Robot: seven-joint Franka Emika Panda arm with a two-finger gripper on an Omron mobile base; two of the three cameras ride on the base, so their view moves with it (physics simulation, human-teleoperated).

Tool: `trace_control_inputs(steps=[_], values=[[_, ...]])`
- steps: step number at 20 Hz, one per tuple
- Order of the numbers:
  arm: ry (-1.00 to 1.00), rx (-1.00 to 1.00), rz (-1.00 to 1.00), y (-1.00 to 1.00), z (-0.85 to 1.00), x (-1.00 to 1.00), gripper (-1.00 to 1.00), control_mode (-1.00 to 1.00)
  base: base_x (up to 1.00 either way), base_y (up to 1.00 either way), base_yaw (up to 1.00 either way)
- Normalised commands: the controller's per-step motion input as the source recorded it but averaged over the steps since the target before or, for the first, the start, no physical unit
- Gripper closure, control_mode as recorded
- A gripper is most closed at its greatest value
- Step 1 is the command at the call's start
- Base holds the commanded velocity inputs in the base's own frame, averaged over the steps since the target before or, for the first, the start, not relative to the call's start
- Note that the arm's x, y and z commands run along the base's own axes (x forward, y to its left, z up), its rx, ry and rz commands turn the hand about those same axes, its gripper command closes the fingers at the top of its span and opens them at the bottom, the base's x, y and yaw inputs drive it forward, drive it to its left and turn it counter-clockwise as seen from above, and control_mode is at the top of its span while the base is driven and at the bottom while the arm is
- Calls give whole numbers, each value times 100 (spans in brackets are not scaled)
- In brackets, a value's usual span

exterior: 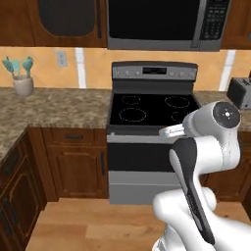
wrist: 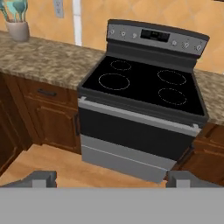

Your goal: Gather all objects into one cabinet and sort the glasses and bowls to opposite sides.

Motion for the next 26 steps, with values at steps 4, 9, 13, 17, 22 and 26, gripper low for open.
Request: trace_control_inputs(steps=[4,9,13,17,22,26], values=[[0,0,0,0,0,0,-100,100,28,-45,-29],[0,0,0,0,0,0,-100,100,86,-52,-7],[0,0,0,0,0,0,-100,100,53,-80,-3],[0,0,0,0,0,0,-100,100,-7,-98,0],[0,0,0,0,0,0,-100,100,25,-74,-1],[0,0,0,0,0,0,-100,100,74,-32,-6]])
